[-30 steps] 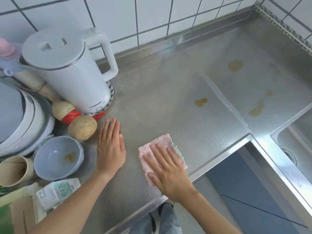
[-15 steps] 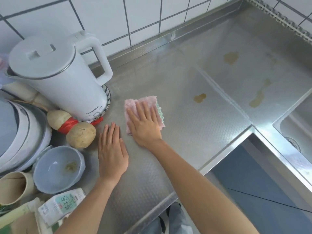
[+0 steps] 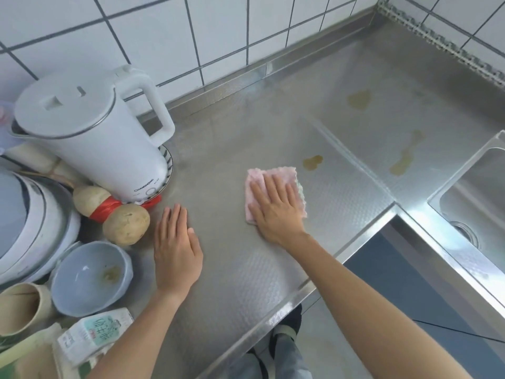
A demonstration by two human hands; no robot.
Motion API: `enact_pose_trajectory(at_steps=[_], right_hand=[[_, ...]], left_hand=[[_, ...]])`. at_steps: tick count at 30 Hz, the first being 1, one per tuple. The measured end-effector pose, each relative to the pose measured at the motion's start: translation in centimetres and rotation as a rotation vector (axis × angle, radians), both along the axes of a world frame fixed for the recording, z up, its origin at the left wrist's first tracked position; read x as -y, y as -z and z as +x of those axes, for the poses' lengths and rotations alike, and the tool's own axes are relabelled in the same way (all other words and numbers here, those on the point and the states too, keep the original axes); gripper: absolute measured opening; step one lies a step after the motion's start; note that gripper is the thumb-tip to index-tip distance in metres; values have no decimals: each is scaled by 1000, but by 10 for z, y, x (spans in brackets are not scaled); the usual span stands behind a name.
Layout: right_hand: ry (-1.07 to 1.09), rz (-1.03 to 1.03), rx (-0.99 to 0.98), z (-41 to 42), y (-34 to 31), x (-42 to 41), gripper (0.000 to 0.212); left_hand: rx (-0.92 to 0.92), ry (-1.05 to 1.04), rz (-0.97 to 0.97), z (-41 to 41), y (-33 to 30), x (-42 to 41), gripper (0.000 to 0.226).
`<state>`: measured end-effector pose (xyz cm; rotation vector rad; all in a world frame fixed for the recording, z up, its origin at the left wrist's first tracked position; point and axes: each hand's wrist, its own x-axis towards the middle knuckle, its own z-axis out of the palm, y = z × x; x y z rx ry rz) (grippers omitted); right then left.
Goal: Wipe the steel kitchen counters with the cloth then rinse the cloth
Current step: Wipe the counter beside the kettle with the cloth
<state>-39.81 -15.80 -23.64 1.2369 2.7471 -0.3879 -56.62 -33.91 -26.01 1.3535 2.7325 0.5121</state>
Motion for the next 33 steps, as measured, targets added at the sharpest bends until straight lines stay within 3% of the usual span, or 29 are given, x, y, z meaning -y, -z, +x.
enact_pose_trajectory(at_steps=[2,5,8,12,15,19,21,24,28,30,33], right_hand=[[29,-19,-44,-36,-1,9,58],[-127,-34,-94,-38,2,45,56],[-325,2,-160,17,10,84,55],[-426,73,-148,104,20,82,59],[-344,89,-72,127,15,36,60],[144,72,-105,79,10,4,59],[285,33,-139,49,11,12,59],[67,25,-190,56,17,38,56],[-306,62,-155,131,22,35,59],[-300,110,-95,167,18,15,62],[-98,117,-36,175,15,-9,59]], left_hand=[[-1,1,-9,1,-1,-1,55],[3,-12,-1,2,-2,-1,52],[-7,-12,20,4,-6,-7,51],[7,95,-13,22,-14,-34,53],[42,170,-39,37,-15,-58,57],[54,184,-65,39,-12,-93,59],[45,171,-60,37,-12,-114,60],[51,139,-54,39,-10,-139,63],[-64,100,-44,43,-1,-146,62],[-78,97,-5,46,3,-145,60],[-70,95,10,47,7,-144,58]])
